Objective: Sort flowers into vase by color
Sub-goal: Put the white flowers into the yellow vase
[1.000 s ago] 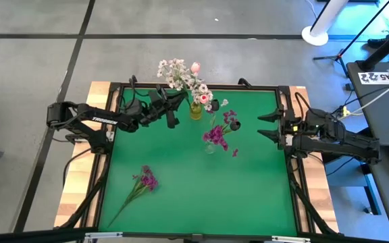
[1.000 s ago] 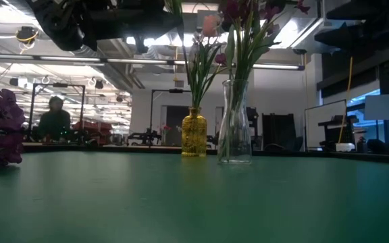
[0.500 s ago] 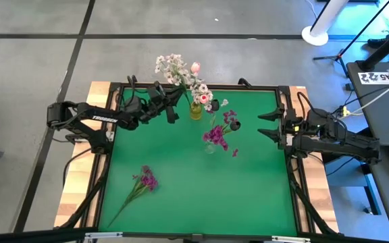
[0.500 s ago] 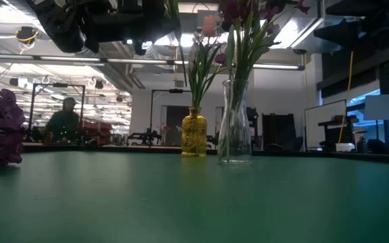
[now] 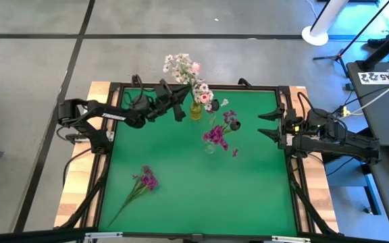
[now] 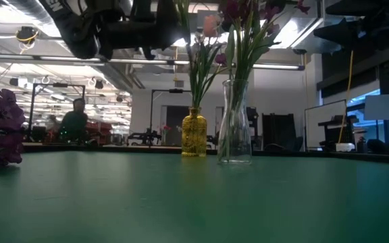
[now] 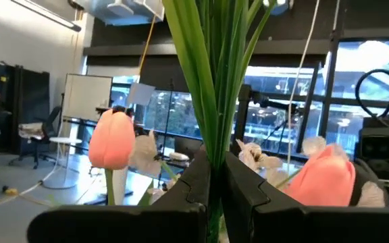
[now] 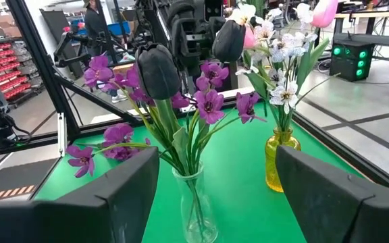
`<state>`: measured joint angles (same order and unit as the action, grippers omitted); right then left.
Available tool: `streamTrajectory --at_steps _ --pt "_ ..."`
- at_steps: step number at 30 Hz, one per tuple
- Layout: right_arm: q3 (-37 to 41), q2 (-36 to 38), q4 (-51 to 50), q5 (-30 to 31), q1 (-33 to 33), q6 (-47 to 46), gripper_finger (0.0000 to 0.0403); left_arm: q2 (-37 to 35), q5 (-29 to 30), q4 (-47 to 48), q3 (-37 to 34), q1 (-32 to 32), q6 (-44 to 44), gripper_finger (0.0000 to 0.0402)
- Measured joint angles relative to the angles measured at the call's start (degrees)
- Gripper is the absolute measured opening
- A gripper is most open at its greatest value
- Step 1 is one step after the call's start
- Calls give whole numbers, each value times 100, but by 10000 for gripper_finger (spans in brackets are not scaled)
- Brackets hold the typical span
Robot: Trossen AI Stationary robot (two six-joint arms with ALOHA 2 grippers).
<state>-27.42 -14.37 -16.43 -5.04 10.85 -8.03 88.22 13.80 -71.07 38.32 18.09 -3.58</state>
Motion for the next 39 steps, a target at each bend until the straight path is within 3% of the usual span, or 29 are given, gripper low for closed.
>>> streamTrajectory --at_steps 30,39 --pt "-2 0 -44 7 7 68 296 31 4 496 93 157 158 13" --pt "-2 0 -42 30 5 83 296 180 4 197 93 168 272 13"
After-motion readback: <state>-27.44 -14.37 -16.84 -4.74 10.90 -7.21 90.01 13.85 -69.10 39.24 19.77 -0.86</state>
